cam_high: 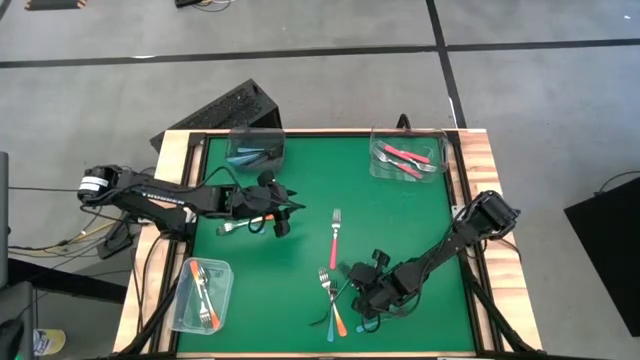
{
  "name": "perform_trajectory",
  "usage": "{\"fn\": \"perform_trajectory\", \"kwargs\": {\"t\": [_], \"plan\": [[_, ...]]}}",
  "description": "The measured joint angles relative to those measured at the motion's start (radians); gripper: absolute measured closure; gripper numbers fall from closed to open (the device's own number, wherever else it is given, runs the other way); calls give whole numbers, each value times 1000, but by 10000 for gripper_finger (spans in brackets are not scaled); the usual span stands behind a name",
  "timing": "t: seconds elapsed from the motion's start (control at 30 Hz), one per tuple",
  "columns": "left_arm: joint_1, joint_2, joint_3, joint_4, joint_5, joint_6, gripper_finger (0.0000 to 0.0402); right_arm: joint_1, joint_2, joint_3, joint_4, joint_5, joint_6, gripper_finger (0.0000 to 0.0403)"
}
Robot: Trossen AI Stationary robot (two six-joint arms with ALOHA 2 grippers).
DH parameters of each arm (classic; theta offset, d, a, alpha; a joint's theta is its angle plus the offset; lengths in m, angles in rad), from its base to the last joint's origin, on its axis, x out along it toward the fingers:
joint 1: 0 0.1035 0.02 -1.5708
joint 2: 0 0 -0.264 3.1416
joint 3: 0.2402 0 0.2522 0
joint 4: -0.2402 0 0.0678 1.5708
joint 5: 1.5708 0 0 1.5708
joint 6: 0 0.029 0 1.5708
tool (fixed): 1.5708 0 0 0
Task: Sort silverware by color (type)
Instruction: Put the blue fork into the black bin
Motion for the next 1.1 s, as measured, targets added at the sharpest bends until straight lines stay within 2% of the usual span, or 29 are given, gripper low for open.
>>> {"fn": "perform_trajectory", "kwargs": {"t": [0.07,0.17,0.33,0.5,0.57,0.63,0.77,0.93,1.1], "plan": [[-2,0,0,1,7,-19,223,-3,-31,-3,-18,-4,-8,375],[-1,0,0,7,12,-48,223,-14,-99,-11,-86,14,-32,375],[-4,33,0,86,94,-51,223,-23,-264,-5,-117,228,-116,368],[-21,146,0,308,212,-3,223,-44,-349,-4,-11,456,-262,374],[-29,183,0,384,254,3,223,-56,-370,-3,11,448,-348,374],[-34,211,1,461,298,4,223,-76,-363,-4,-5,395,-416,374],[-35,217,0,519,348,6,223,-82,-347,-4,-22,341,-597,371],[-34,216,0,524,364,-7,223,-77,-324,-6,22,339,-816,371],[-34,216,0,525,469,-20,216,-75,-312,-5,79,336,-966,369]]}}
